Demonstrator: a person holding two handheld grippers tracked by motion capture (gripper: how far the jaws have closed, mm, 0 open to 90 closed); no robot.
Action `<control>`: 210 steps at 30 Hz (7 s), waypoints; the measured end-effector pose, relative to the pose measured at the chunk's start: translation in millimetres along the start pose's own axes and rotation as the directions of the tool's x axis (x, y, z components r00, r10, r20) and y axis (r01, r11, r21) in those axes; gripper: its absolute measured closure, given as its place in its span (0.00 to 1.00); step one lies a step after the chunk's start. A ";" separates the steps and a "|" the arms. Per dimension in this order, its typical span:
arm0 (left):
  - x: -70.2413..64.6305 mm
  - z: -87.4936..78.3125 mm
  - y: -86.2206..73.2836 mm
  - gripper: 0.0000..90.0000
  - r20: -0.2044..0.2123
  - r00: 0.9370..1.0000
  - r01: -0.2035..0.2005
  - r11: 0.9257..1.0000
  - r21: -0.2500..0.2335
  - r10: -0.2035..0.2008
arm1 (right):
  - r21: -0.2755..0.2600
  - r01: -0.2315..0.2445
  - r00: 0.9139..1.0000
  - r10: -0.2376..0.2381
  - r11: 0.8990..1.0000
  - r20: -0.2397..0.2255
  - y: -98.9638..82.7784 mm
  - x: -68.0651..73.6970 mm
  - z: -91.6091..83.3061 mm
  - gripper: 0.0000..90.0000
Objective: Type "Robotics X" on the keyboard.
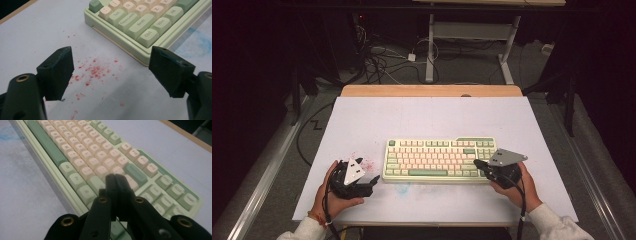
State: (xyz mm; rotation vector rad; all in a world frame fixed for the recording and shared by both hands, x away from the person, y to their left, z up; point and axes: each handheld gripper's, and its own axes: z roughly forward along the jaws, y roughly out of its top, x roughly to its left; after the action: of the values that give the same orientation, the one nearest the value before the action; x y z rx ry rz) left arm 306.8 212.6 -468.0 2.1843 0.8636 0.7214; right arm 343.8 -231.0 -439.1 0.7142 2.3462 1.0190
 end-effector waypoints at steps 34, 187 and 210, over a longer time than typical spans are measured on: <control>-9.9 26.6 59.6 0.97 0.179 0.982 -0.071 0.997 0.040 0.063 | 0.063 0.012 0.999 -0.010 0.998 -0.032 -2.1 5.3 30.3 1.00; -18.6 14.9 10.7 0.21 0.055 0.990 -0.129 0.991 0.021 0.128 | 0.102 0.058 0.997 -0.052 0.993 -0.059 59.2 16.7 87.5 1.00; -20.0 15.2 11.0 0.21 0.061 0.991 -0.123 0.992 0.028 0.121 | -0.117 0.014 1.000 -0.016 0.993 -0.018 59.1 9.4 36.2 0.60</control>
State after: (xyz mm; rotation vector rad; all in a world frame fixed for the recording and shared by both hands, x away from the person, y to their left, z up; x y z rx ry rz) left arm 308.8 186.0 -474.1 2.2907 0.7215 0.7022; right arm 374.7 -172.0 -417.9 0.6438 2.2825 1.1513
